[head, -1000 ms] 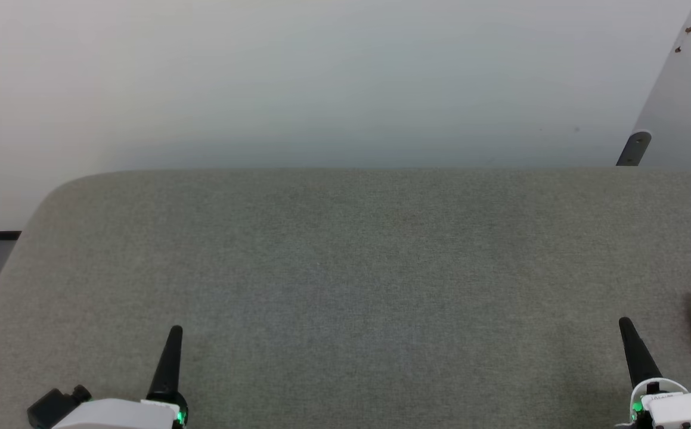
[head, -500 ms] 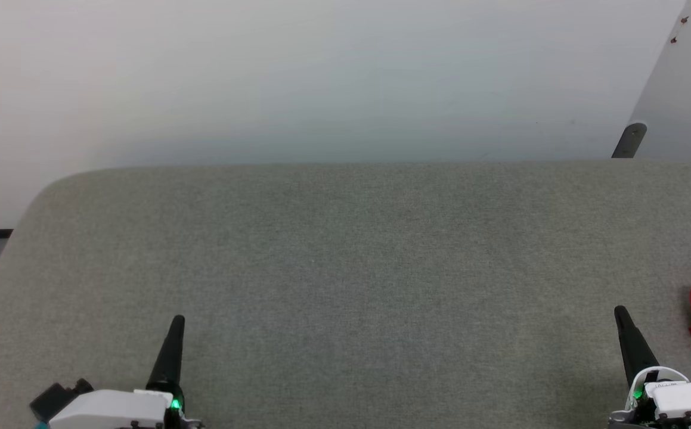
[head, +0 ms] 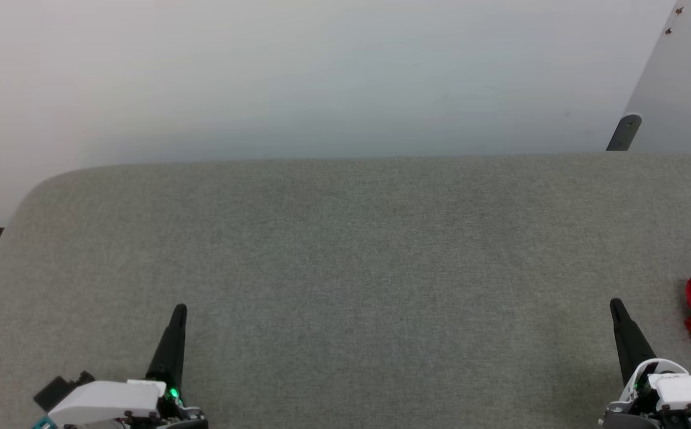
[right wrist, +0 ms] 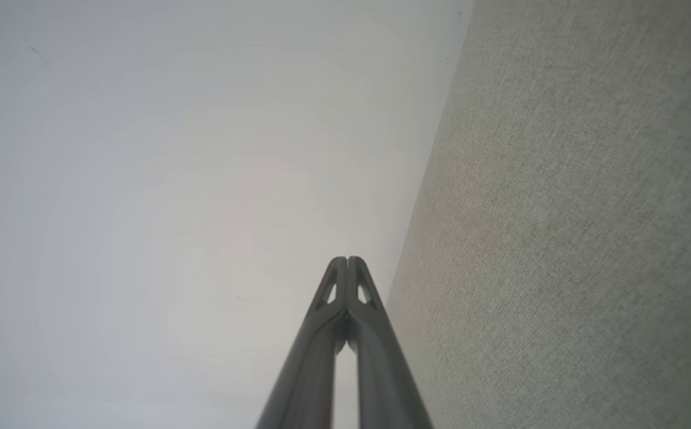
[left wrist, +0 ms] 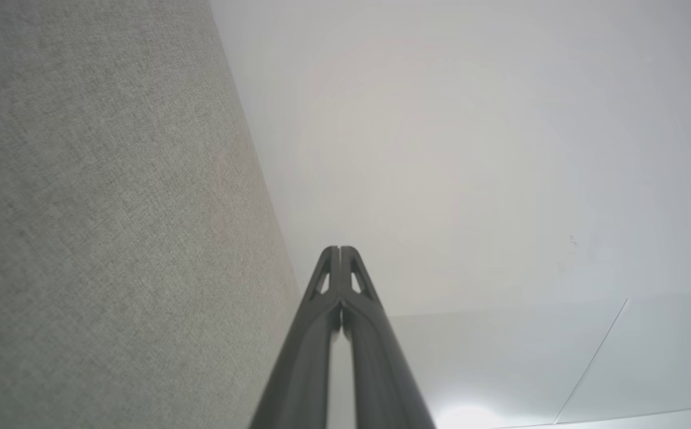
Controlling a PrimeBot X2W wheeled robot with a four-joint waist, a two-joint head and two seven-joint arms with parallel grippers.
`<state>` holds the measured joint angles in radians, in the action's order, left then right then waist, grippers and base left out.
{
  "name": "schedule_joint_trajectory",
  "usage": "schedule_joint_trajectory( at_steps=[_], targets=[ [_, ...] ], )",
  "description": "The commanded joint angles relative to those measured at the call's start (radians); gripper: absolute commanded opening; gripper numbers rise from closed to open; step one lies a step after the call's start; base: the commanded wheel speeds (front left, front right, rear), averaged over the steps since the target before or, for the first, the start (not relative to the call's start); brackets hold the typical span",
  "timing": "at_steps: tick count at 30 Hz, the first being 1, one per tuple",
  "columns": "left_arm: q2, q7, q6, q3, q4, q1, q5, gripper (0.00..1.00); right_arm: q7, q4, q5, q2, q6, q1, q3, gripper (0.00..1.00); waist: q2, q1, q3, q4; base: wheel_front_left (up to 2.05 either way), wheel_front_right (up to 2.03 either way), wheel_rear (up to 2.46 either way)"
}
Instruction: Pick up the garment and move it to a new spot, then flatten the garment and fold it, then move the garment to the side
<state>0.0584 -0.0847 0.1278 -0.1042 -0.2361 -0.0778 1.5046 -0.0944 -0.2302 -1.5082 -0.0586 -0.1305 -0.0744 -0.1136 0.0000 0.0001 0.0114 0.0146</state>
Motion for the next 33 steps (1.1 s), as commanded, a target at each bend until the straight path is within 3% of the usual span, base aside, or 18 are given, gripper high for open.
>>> schedule_joint_trajectory(
  at_steps=[1, 16, 33],
  targets=[
    [-0.002, -0.006, 0.005, -0.004, -0.001, -0.015, 0.021, 0.00, -0.004, -0.002, -0.025, 0.003, 0.000, -0.022, -0.001, 0.00, 0.0000, -0.0001, -0.002, -0.002, 0.00, 0.00, 0.00],
    [-0.007, -0.031, 0.005, -0.009, -0.011, -0.038, 0.113, 0.00, -0.022, -0.016, -0.108, 0.011, 0.000, -0.044, -0.001, 0.00, 0.0000, -0.0001, -0.014, -0.014, 0.00, 0.00, 0.00],
    [-0.008, -0.031, 0.005, -0.010, -0.011, -0.037, 0.111, 0.00, -0.022, -0.016, -0.106, 0.011, 0.000, -0.038, 0.000, 0.00, 0.0000, -0.0001, -0.014, -0.015, 0.00, 0.00, 0.00]
  ],
)
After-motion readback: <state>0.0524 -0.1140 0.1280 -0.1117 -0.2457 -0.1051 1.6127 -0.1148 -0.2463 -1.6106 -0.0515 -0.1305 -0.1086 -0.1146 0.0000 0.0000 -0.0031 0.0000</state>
